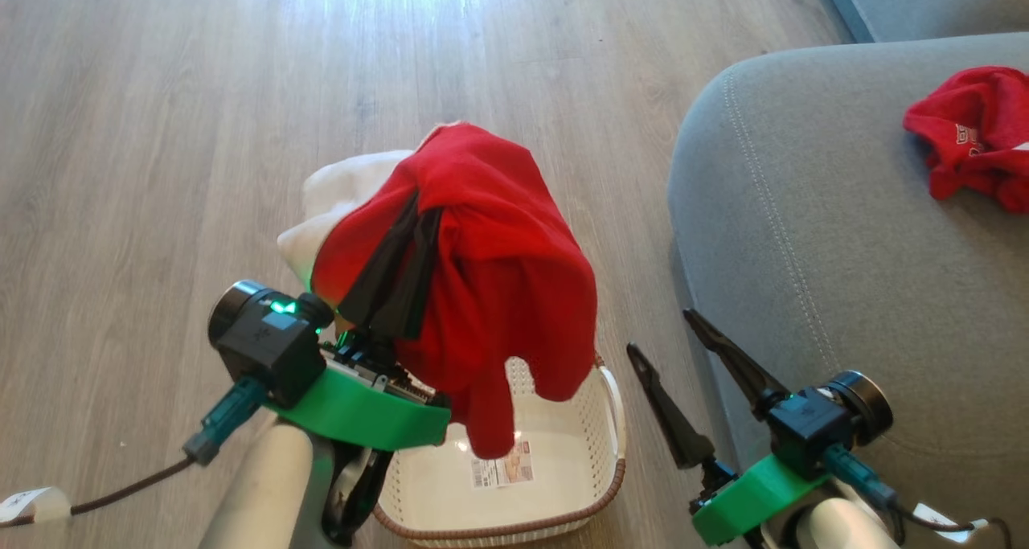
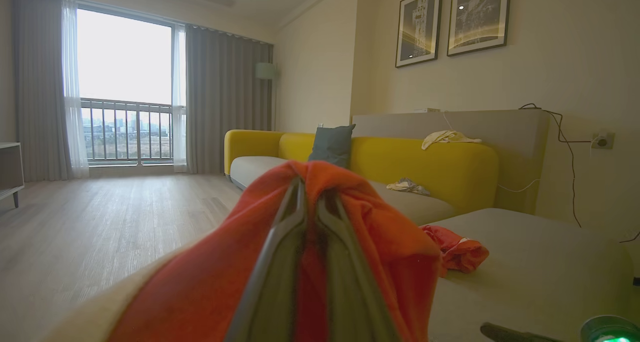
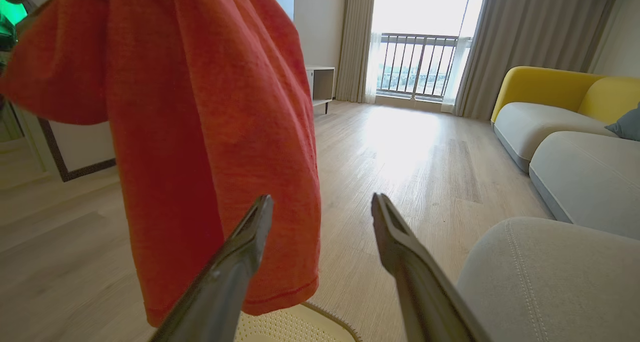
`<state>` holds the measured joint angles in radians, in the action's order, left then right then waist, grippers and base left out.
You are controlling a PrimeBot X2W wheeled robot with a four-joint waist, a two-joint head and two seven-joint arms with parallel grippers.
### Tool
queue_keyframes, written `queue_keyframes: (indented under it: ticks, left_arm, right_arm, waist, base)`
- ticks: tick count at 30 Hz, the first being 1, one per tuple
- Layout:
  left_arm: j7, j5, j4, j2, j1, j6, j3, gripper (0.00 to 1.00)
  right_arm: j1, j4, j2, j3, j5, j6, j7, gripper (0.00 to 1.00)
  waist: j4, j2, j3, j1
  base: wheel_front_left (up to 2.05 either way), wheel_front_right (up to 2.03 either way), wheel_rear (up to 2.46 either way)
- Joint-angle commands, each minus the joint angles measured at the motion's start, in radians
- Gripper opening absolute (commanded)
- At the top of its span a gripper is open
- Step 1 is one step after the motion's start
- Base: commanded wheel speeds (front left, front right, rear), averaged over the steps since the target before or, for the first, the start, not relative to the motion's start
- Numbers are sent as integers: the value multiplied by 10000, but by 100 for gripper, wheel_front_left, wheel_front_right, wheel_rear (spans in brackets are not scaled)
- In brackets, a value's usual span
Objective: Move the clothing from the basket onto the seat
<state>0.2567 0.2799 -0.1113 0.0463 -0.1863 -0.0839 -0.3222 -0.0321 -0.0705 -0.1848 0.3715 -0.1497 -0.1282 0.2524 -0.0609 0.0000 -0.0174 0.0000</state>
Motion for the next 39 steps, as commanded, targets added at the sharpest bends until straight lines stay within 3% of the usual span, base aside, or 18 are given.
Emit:
queue_keyframes:
  ticks: [1,19,26,36,37,38,39]
  left_arm:
    - [51,-84,-309,39,-525,-50,344,0]
    - [51,-78,125,39,-504,-283,-901,0]
    - [51,-334,1052,39,-701,-447,-2022,0]
    - [51,-64,1281,140,-1026,-465,-2883,0]
    - [51,-40,1264,139,-1033,-466,-2891,0]
    - [51,-22,1251,138,-1037,-466,-2899,0]
    - [51,-7,1241,138,-1041,-466,-2914,0]
  right_arm:
    - [-528,463,-152,362,-10,-25,94,100]
    - [-1854,-129,-821,1873,526,-25,94,100]
    - [-2622,-937,-1153,2496,826,-25,94,100]
    - [-3240,-1914,-848,3079,716,-25,94,100]
    - [-3224,-2028,-760,3075,641,-25,94,44]
    - [-3216,-2128,-676,3070,560,-25,94,1]
    - [-3217,-2176,-606,3056,498,-25,94,0]
  waist:
    - [-26,0,7,0]
    - [155,0,-23,0]
    - [311,0,-3,0]
    - [489,0,-29,0]
    - [510,0,-32,0]
    - [528,0,-31,0]
    - [550,0,-28,0]
  base:
    - [0,0,0]
    - [0,0,0]
    - [0,0,0]
    - [0,0,0]
    - [0,0,0]
    - [0,0,0]
    - [0,0,0]
